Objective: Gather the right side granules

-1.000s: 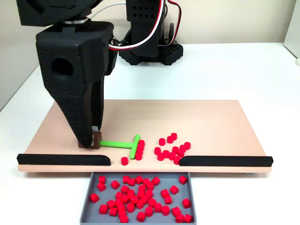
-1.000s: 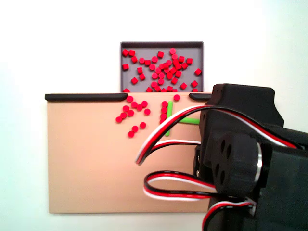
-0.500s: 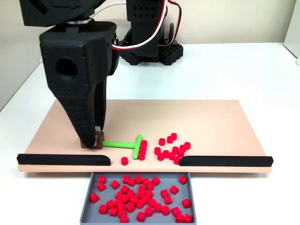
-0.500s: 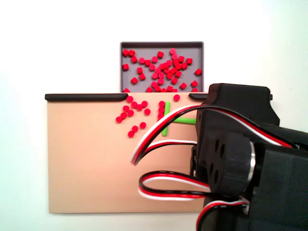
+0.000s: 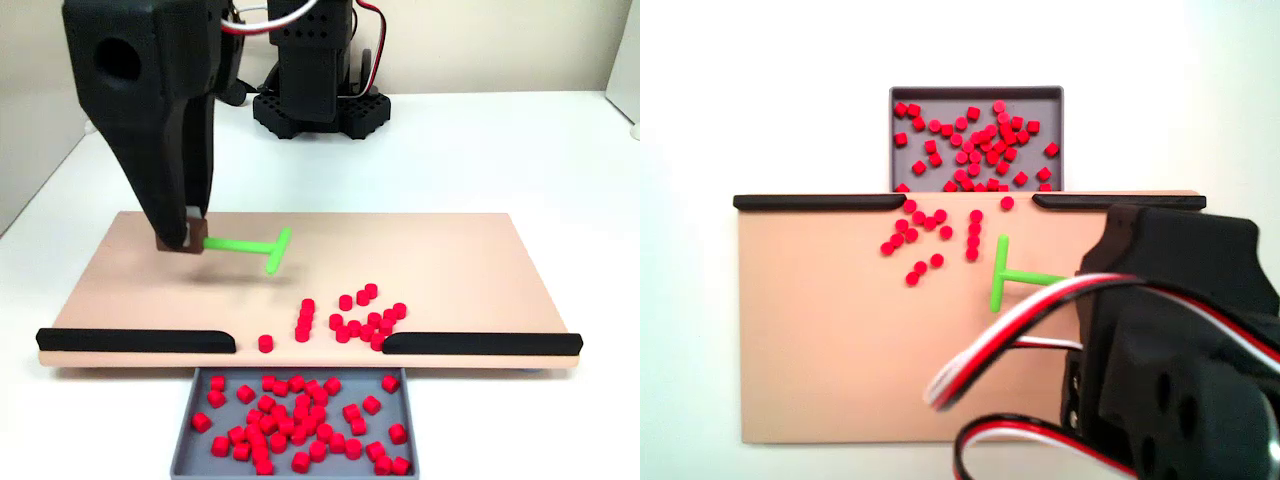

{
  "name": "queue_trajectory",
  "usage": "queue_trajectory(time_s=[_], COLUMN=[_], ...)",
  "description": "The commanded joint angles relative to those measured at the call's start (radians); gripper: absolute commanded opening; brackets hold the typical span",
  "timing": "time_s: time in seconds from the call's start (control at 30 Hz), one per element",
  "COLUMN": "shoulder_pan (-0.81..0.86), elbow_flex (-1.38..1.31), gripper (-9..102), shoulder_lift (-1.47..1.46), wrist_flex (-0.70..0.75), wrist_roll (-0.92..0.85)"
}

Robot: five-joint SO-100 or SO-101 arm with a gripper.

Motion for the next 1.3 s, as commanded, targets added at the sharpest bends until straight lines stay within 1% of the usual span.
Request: queue_trajectory(time_s=[0.0,0.07,0.17,0.3,0.43,0.57,0.87,1.27], shoulder_pan=[0.032,0.040,0.026,-0.031,-0.086,-0.135,-0.178,-0.222], elbow_flex=[-0.003,0.006,0.109,0.273,0.368,0.436,0.502,0.502], gripper=[0,0,0,0,0,1,0,0], shoulder_lift=[0.124,0.181,0.305,0.457,0.528,0.560,0.609,0.687], wrist_flex=[0.028,0.049,0.049,0.049,0.049,0.049,0.049,0.049], wrist_roll=[0.137,0.281,0.531,0.881,1.230,1.456,1.618,1.664])
